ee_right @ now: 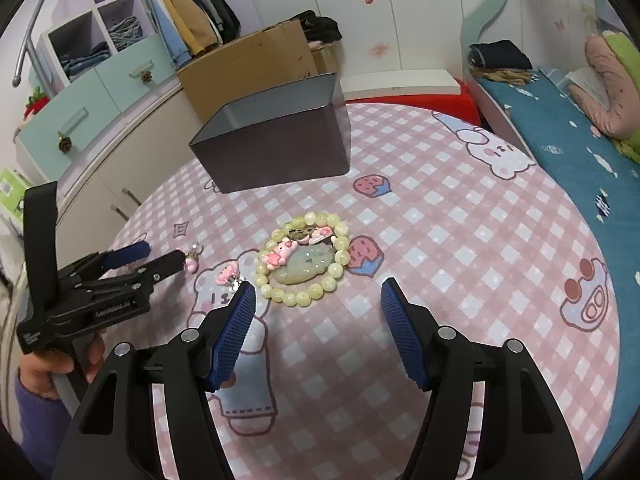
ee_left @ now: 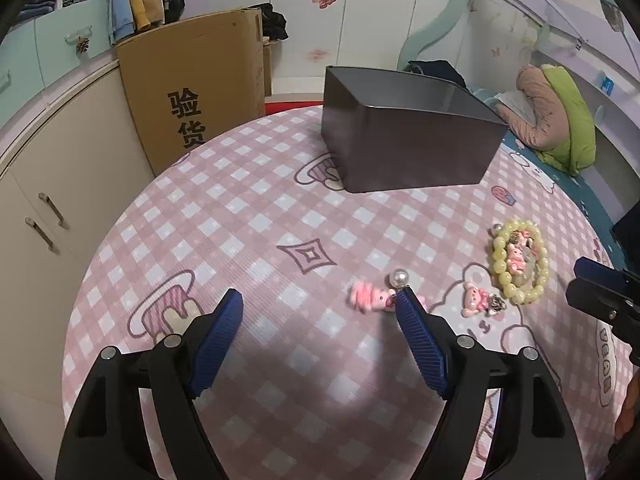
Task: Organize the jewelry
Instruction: 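Withdraw both tools from the tin and move toward the remaining jewelry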
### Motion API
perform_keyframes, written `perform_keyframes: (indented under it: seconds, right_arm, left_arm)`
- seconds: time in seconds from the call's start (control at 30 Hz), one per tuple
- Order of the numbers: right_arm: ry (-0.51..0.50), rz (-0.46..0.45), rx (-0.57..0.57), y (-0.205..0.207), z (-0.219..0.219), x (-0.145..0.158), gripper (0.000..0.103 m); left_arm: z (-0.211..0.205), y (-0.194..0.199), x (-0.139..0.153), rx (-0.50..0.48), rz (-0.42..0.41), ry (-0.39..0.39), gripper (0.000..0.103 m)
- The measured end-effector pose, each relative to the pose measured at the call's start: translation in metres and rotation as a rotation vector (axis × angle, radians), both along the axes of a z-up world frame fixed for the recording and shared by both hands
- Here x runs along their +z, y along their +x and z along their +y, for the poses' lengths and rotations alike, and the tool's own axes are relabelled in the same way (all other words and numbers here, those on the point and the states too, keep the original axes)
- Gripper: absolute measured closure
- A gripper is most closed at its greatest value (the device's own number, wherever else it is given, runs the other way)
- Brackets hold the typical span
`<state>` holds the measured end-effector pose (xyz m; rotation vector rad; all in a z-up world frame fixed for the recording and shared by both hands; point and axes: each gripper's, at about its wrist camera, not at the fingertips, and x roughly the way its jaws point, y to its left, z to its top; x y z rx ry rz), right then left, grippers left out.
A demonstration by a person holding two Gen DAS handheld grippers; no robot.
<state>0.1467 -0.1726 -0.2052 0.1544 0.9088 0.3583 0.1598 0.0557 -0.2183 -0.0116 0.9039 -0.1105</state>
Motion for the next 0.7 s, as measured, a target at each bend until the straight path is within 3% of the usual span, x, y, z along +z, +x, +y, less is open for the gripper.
perform_keyframes:
  seconds: [0.1,0.27,0.37,0.53,0.6,0.7]
  right_arm:
    - [0.005,0.002,0.004,0.000,0.000,-0.001,0.039]
    - [0.008,0.005,0.006,-0.001,-0.001,-0.003,0.039]
    - [0.010,0.010,0.004,-0.002,-0.003,-0.003,0.039]
    - [0.015,0.012,0.006,-0.003,-0.004,-0.004,0.039]
    - [0.019,0.014,0.011,-0.003,-0.004,-0.005,0.039]
    - [0.020,0.019,0.016,-0.005,-0.003,-0.006,0.039]
  left_arm:
    - [-0.004,0.003,0.000,-0.036,-0.001,0.032,0.043]
    - [-0.007,0.008,0.003,-0.077,0.010,0.018,0.058]
    - [-0.003,0.009,0.003,-0.056,0.022,0.040,0.076]
    - [0.026,0.010,0.006,0.012,0.046,-0.076,0.076]
    - [0.031,0.010,0.008,0.016,0.043,-0.151,0.065]
    - [0.024,0.012,0.014,0.008,0.018,-0.162,0.062]
